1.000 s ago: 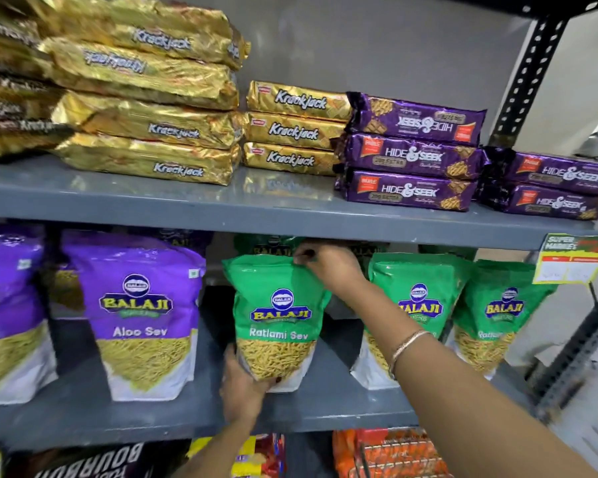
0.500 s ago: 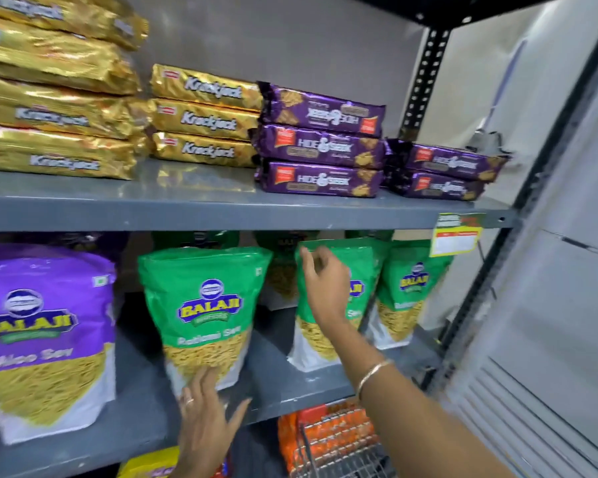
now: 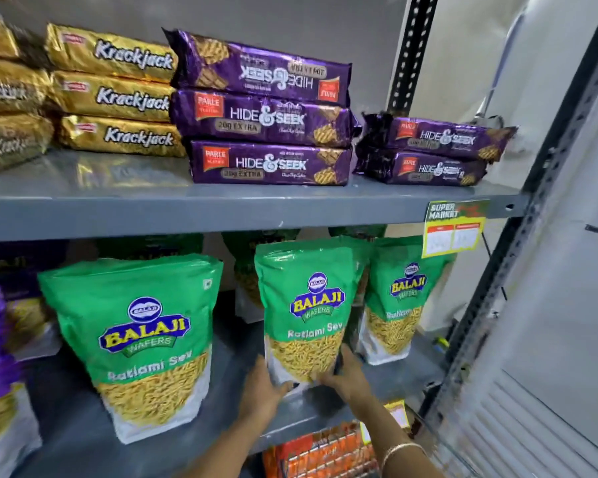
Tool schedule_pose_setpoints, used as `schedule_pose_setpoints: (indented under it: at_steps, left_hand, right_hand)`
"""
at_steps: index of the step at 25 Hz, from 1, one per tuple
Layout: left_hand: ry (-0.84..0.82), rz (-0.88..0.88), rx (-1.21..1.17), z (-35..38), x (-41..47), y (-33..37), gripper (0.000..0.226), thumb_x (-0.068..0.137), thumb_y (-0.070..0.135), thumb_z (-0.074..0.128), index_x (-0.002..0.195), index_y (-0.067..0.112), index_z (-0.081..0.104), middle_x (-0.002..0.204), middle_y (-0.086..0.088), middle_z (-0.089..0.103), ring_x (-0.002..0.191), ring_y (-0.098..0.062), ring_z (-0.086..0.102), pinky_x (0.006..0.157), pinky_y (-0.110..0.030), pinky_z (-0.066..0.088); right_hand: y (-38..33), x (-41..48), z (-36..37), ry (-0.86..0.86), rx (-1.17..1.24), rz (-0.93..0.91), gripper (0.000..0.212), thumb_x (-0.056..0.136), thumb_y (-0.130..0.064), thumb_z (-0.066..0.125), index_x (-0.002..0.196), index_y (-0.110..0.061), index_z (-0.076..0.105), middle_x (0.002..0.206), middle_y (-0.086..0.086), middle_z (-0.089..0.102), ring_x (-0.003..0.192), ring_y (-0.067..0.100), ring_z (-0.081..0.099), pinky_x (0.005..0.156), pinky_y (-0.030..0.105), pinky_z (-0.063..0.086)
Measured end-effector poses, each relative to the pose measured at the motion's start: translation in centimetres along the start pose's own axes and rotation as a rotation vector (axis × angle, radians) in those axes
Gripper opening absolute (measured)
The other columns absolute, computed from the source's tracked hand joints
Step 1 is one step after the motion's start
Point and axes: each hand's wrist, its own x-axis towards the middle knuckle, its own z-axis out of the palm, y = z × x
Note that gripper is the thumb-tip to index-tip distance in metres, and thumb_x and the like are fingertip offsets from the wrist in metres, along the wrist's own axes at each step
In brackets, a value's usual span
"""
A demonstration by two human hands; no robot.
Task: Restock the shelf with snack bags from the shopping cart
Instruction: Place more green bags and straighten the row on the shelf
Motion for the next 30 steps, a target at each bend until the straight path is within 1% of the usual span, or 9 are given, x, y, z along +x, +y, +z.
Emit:
schedule_pose_setpoints:
  at_steps: [3, 7, 9, 13, 16, 19, 23, 26, 30]
  left_hand:
    - [0.062, 0.006, -0.022, -0.2, 0.4, -0.8, 0.072, 0.064, 0.026, 0.081, 0.123, 0.003, 0.047, 0.129, -0.017, 0.059, 0.12, -0.031, 0.054, 0.097, -0.042, 0.046]
    - [0.037, 0.006, -0.014, -0.6, -0.1, -0.5, 0.085, 0.064, 0.024, 0.081, 0.133, 0.003, 0.037, 0.137, -0.018, 0.05, 0.127, -0.032, 0.047, 0.101, -0.04, 0.043]
    - [0.022, 0.075, 0.012, -1.3, -0.8, -0.5, 0.088, 0.065, 0.023, 0.08, 0.135, 0.002, 0.032, 0.139, -0.018, 0.043, 0.129, -0.033, 0.042, 0.105, -0.04, 0.04]
    - [0.086, 0.276, 0.224, -5.8, -5.0, -3.0, 0.076, 0.076, 0.032, 0.069, 0.139, 0.014, 0.029, 0.144, -0.005, 0.036, 0.134, -0.022, 0.037, 0.11, -0.035, 0.036]
    - [0.11, 0.387, 0.423, -11.2, -9.0, -6.1, 0.059, 0.082, 0.042, 0.051, 0.133, 0.018, 0.036, 0.136, -0.001, 0.04, 0.127, -0.019, 0.043, 0.104, -0.033, 0.041]
    - [0.333, 0.439, 0.516, -17.6, -12.6, -11.5, 0.045, 0.076, 0.045, 0.044, 0.114, 0.02, 0.044, 0.114, 0.003, 0.043, 0.104, -0.018, 0.047, 0.089, -0.028, 0.043]
    - [0.719, 0.079, 0.305, -26.3, -13.5, -16.6, 0.057, 0.071, 0.036, 0.061, 0.115, 0.006, 0.042, 0.113, -0.018, 0.052, 0.105, -0.036, 0.052, 0.095, -0.036, 0.037]
    - [0.592, -0.153, 0.019, -31.8, -11.9, -18.2, 0.078, 0.053, 0.023, 0.076, 0.119, -0.005, 0.046, 0.117, -0.027, 0.051, 0.114, -0.04, 0.049, 0.096, -0.039, 0.036]
    - [0.415, -0.206, -0.074, -34.1, -9.8, -19.1, 0.078, 0.053, 0.029, 0.073, 0.12, -0.002, 0.048, 0.119, -0.025, 0.06, 0.111, -0.036, 0.058, 0.076, -0.029, 0.039]
  right_hand:
    - [-0.4, -0.4, 0.5, 0.004, 0.023, -0.029, 0.065, 0.051, -0.026, 0.075, 0.109, -0.01, 0.049, 0.098, -0.002, 0.061, 0.105, 0.023, 0.056, 0.07, 0.008, 0.045]
    - [-1.0, -0.8, 0.5, -0.013, 0.011, -0.009, 0.081, 0.051, -0.021, 0.08, 0.12, -0.009, 0.04, 0.109, 0.005, 0.055, 0.111, 0.024, 0.052, 0.083, 0.028, 0.041]
    - [-1.7, -1.9, 0.7, 0.12, 0.006, -0.002, 0.067, 0.058, -0.012, 0.081, 0.111, -0.014, 0.039, 0.105, 0.005, 0.05, 0.106, 0.026, 0.052, 0.08, 0.029, 0.039]
    - [-4.9, -7.0, 3.4, 0.329, -0.227, -0.049, 0.045, 0.069, -0.038, 0.072, 0.096, -0.02, 0.04, 0.096, 0.001, 0.056, 0.091, 0.026, 0.057, 0.069, 0.032, 0.039]
    - [-7.8, -9.9, 7.8, 0.186, -0.425, -0.194, 0.036, 0.076, -0.046, 0.062, 0.091, -0.019, 0.043, 0.083, 0.003, 0.058, 0.082, 0.031, 0.061, 0.062, 0.033, 0.037]
    - [-11.2, -12.4, 14.9, -0.057, -0.521, -0.418, 0.023, 0.079, -0.043, 0.06, 0.088, -0.027, 0.046, 0.079, 0.001, 0.06, 0.08, 0.028, 0.062, 0.063, 0.035, 0.041]
    - [-14.3, -13.6, 25.1, -0.341, -0.331, -0.334, 0.054, 0.07, -0.035, 0.072, 0.114, -0.012, 0.05, 0.1, 0.007, 0.061, 0.094, 0.027, 0.059, 0.079, 0.034, 0.044]
    - [-14.7, -12.8, 31.2, -0.437, -0.187, -0.22, 0.08, 0.063, -0.023, 0.079, 0.128, -0.007, 0.036, 0.118, 0.001, 0.048, 0.114, 0.019, 0.048, 0.094, 0.033, 0.041]
    - [-14.0, -12.1, 35.3, -0.425, -0.149, -0.093, 0.07, 0.065, -0.014, 0.075, 0.123, -0.019, 0.038, 0.116, 0.005, 0.057, 0.113, 0.027, 0.055, 0.089, 0.035, 0.045]
